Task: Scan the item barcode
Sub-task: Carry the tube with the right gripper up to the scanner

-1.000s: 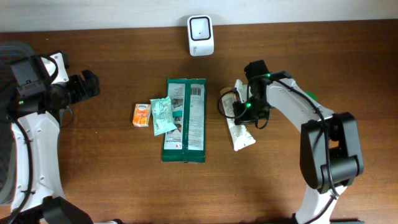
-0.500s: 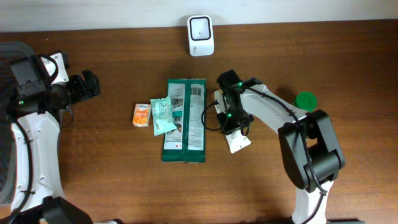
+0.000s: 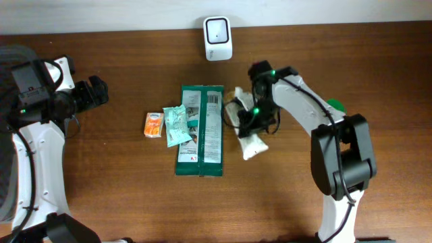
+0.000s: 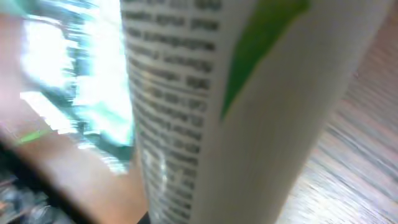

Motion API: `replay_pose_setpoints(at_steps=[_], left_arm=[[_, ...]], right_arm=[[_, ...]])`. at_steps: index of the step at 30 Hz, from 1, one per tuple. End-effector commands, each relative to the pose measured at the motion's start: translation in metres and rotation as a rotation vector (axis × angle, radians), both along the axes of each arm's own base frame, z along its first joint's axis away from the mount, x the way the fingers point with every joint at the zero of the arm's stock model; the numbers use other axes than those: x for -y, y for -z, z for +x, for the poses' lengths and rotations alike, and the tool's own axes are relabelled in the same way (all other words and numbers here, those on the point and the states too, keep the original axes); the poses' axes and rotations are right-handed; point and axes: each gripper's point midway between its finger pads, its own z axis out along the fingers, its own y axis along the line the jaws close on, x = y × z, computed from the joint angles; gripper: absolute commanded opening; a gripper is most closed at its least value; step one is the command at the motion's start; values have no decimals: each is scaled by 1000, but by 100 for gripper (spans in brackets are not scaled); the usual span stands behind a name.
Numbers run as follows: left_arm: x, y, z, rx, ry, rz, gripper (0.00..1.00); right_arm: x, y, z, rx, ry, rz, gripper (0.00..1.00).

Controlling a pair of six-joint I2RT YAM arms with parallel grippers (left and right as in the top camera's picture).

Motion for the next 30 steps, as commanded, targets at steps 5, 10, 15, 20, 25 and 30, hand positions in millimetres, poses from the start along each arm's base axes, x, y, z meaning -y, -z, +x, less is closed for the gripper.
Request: replay_pose_setpoints(at_steps=[5,10,15,20,25,30], left_arm=[[-1,-16,2,41,17,16,99],[-1,-16,2,41,17,15,99],[-1,-16,2,41,17,16,99],[-1,-16,2,41,16,16,99],[-1,-16,2,41,16,16,99],[-1,-16,2,41,17,15,99]], right_arm=[[-46,-165,-7,179,-157,499,4],[-28,-227,-13,280,-113,607,4],[-17,-224,4,263,45,459,4],[21,-275,56,565,213,191,4],[38,-251,138,866,260,-198,4],[21,-191,225,1121,139,-623,4]])
